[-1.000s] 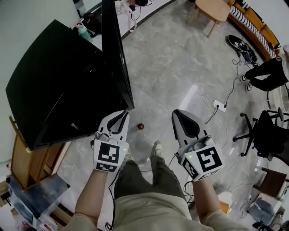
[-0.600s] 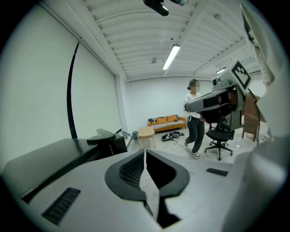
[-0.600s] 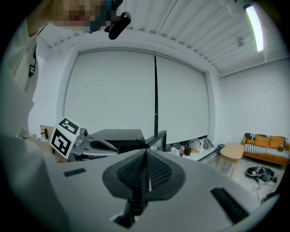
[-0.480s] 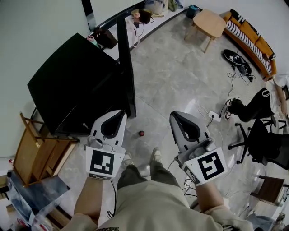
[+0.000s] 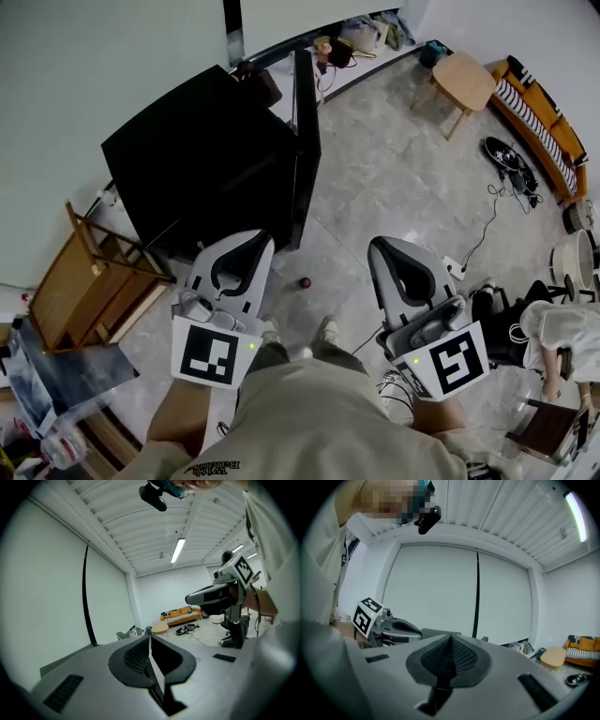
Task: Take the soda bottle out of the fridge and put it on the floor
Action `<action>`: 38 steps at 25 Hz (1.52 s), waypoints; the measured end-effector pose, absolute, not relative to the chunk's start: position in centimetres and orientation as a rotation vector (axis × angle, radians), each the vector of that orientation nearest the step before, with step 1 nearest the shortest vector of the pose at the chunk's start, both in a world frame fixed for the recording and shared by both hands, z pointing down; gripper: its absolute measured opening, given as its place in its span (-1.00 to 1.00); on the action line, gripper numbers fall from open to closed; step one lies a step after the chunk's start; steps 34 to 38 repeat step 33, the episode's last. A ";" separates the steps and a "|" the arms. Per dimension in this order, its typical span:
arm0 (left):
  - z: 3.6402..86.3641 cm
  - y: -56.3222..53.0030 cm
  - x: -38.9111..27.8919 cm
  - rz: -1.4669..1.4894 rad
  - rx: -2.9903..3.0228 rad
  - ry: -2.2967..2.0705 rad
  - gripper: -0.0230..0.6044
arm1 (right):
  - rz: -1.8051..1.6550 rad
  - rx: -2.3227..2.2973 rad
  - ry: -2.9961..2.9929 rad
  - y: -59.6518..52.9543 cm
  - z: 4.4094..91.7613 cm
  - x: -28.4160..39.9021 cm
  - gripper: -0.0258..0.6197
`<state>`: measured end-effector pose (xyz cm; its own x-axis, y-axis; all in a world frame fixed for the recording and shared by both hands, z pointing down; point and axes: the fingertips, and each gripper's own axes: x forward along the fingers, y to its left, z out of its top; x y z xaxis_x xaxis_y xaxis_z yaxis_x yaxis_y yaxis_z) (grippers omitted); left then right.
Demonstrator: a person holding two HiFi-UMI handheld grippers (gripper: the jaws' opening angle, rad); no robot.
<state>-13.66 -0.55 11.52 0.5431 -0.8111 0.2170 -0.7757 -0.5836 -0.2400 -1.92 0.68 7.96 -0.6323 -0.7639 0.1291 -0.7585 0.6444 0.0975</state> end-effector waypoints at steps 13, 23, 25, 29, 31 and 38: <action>7.0 0.8 -16.5 -0.419 -2.559 1.427 -0.87 | -0.215 1.228 -2.742 1.6 3.3 -3.1 -0.93; 6.7 1.1 -16.8 -0.451 -2.547 1.417 -0.87 | -0.191 1.259 -2.727 1.1 3.6 -2.6 -0.93; 6.5 1.1 -16.7 -0.448 -2.547 1.402 -0.87 | -0.196 1.265 -2.728 1.1 3.4 -2.7 -0.93; 5.9 0.8 -16.4 -0.428 -2.551 1.404 -0.87 | -0.196 1.270 -2.722 1.0 3.2 -2.4 -0.93; 5.6 0.9 -16.3 -0.414 -2.560 1.415 -0.87 | -0.188 1.268 -2.714 1.1 3.3 -2.2 -0.93; 5.4 1.0 -16.1 -0.408 -2.566 1.415 -0.87 | -0.174 1.266 -2.706 1.1 3.4 -2.1 -0.93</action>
